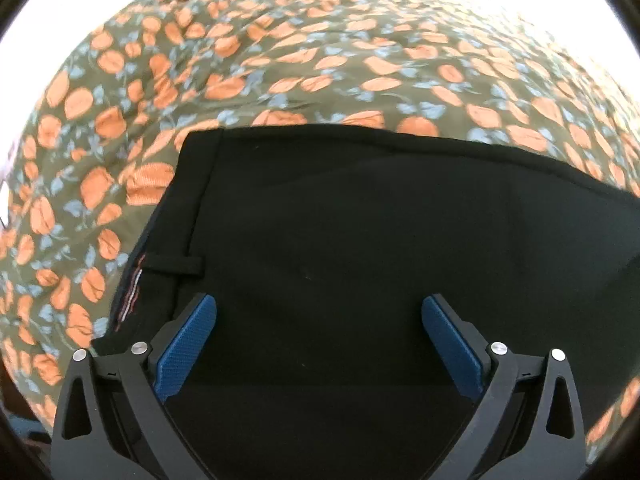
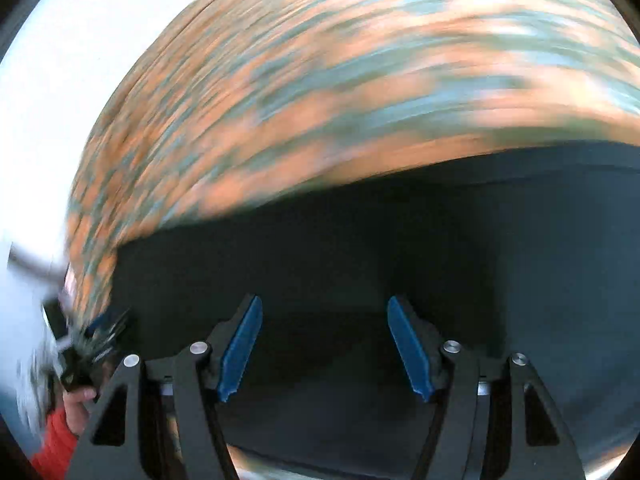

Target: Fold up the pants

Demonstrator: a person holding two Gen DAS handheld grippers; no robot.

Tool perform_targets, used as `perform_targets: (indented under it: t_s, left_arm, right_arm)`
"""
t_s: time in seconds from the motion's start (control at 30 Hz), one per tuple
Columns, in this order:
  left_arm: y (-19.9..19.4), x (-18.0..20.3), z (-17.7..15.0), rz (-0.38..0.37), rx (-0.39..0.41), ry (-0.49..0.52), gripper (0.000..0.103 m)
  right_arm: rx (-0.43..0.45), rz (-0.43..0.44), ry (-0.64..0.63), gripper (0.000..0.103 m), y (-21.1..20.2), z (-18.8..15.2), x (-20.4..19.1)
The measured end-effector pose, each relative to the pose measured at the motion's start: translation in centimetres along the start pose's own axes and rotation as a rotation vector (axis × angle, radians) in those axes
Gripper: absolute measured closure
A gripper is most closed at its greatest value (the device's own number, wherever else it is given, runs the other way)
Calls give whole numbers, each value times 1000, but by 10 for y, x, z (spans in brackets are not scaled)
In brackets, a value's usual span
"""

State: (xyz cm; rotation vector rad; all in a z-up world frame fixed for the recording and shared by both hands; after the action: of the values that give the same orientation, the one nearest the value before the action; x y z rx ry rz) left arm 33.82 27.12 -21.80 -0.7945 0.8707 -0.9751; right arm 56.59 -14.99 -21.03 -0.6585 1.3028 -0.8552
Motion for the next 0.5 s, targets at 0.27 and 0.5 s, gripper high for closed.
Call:
perform_targets:
  t_s: [0.27, 0.5]
  left_arm:
    - [15, -19, 0, 13, -20, -45, 0]
    - [-25, -17, -9, -22, 6, 7, 1]
  right_arm:
    - [337, -311, 354, 67, -144, 47, 224]
    - [440, -528, 367, 47, -187, 9, 231]
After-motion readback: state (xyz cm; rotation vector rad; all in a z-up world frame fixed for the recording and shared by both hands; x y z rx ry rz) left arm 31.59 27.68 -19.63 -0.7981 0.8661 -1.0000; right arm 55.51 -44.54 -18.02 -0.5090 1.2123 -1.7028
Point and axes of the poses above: each gripper's, at about its wrist camera, not at the fingertips, and y roughly the way its jaws point, x to its right, z to its top, the point moved 1 cm from there along y, roughly the way its jaws point, and after that the axes turned 15 degrees about y, right-handed, at the moved point
